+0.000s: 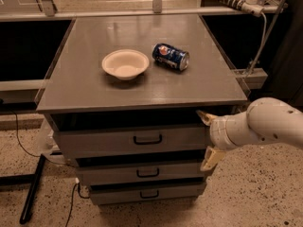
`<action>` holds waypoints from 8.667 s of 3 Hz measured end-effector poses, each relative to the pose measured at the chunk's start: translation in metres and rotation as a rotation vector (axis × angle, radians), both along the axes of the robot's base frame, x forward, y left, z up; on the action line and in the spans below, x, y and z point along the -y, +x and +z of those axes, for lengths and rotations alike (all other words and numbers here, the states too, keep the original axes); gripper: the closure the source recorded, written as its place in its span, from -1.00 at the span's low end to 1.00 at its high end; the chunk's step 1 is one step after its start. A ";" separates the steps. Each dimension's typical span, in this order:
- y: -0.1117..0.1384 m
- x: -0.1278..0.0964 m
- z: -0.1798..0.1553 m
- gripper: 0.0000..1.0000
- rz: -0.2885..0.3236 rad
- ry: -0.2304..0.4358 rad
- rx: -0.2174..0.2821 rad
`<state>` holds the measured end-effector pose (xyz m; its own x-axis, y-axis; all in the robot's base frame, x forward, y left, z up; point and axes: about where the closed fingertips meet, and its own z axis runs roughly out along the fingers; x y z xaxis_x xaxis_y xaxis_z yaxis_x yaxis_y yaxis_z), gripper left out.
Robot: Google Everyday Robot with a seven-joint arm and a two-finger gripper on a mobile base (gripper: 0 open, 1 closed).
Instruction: Open top drawer
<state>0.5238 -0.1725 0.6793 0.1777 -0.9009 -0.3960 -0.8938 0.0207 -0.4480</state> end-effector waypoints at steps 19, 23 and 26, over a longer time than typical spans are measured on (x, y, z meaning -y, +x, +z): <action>-0.117 0.053 0.034 0.75 -0.047 0.351 -0.155; -0.081 0.000 0.037 -1.00 0.078 0.312 -0.156; -0.065 -0.010 -0.012 -1.00 0.066 0.285 -0.227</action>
Offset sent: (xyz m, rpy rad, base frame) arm 0.0315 -0.0167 -0.0147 0.4099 0.1984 -0.0240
